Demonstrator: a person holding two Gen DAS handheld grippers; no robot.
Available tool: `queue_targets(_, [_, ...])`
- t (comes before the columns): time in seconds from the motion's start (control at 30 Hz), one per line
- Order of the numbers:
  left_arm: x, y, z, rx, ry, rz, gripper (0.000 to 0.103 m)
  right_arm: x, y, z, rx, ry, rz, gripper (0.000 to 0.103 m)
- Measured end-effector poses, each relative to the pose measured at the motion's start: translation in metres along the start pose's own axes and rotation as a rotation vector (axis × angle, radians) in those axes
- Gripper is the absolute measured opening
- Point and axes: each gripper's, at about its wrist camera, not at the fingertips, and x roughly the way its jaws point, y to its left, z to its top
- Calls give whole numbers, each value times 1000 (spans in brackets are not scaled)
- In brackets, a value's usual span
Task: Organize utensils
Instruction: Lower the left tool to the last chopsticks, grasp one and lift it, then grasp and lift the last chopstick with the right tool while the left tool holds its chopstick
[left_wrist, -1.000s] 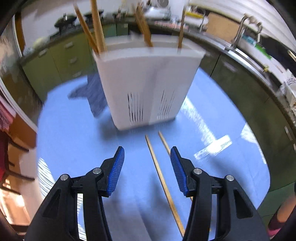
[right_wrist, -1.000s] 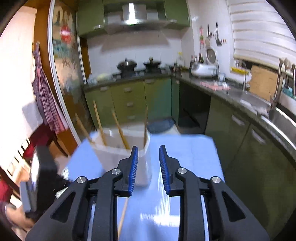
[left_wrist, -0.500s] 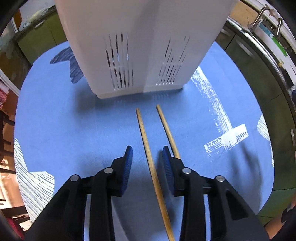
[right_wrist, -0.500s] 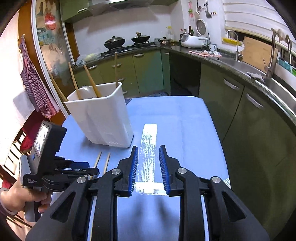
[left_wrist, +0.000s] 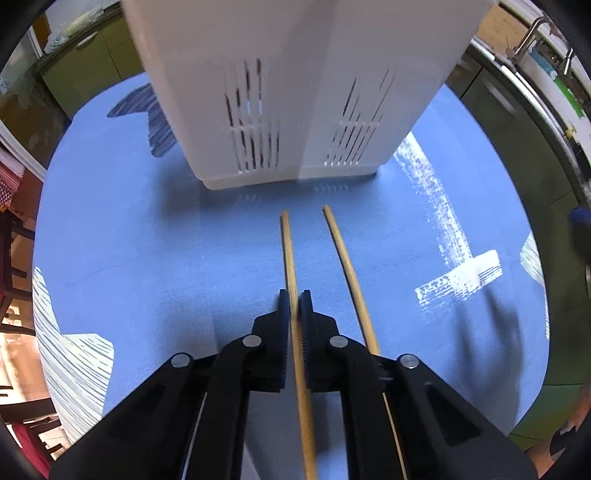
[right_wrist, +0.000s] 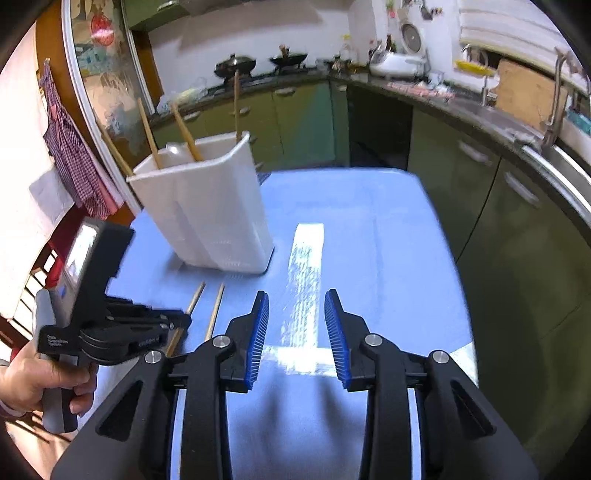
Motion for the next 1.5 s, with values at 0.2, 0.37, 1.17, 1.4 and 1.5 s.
queue_targets(0.2, [-47,16,-9,21,-133,-21,6,35,16,-7,-11,119,52,32])
queue_targets(0.37, [-91,24,-21,44,-253,-34,6,61,42,-4,-46,212,86,31])
queue_targets(1.17, [-146,26,-59,91,-399,-57,6,146,116,-8,-176,451,-55,10])
queue_targets(1.4, [-148,26,-60,92,-401,-62,6,128,104,-5,-135,399,-9,7])
queue_targets(1.5, [-150,26,-61,91,-402,-66,6,103,96,-1,-114,333,25,7])
